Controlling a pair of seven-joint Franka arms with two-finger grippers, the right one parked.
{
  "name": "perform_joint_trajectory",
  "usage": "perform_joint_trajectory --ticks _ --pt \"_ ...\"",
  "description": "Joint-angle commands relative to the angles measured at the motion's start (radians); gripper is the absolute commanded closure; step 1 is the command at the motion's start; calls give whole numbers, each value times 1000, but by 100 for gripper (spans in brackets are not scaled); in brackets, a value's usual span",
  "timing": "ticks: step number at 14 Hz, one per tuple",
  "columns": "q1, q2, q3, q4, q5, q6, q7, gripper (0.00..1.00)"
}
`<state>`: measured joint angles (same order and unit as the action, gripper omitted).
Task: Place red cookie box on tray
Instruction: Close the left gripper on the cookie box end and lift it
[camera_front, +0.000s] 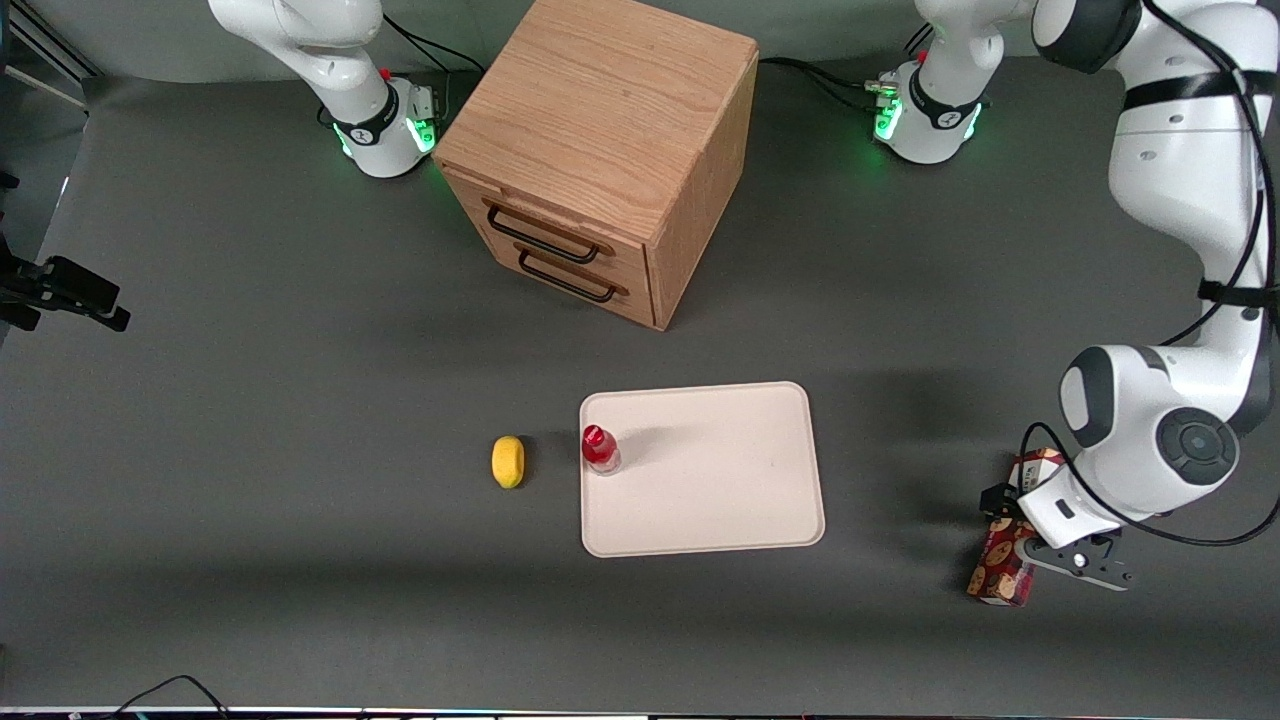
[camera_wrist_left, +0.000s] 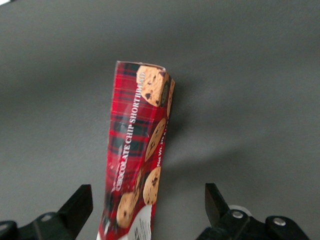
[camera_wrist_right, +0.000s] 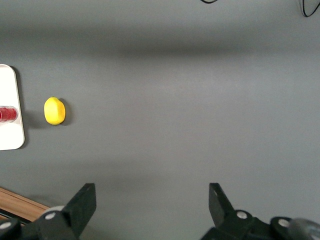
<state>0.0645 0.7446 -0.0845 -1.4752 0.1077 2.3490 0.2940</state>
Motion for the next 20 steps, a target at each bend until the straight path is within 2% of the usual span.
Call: perform_joint_trajectory --ticks 1,3,4,6,8,9,14,18,20 --pt "-15 36 43 24 0 59 63 0" --pt "-18 53 43 24 0 69 67 1" --pt "-18 58 43 24 -2 69 65 16" --pt "-23 61 43 20 -5 69 54 57" --pt "-25 62 43 18 -20 67 51 92" --pt "-25 62 43 13 -52 67 54 100" --pt "-34 36 42 33 -68 3 45 100" --pt "-64 -22 32 214 -66 -349 -112 100" --pt "-78 -36 -16 292 -68 -468 -249 100"
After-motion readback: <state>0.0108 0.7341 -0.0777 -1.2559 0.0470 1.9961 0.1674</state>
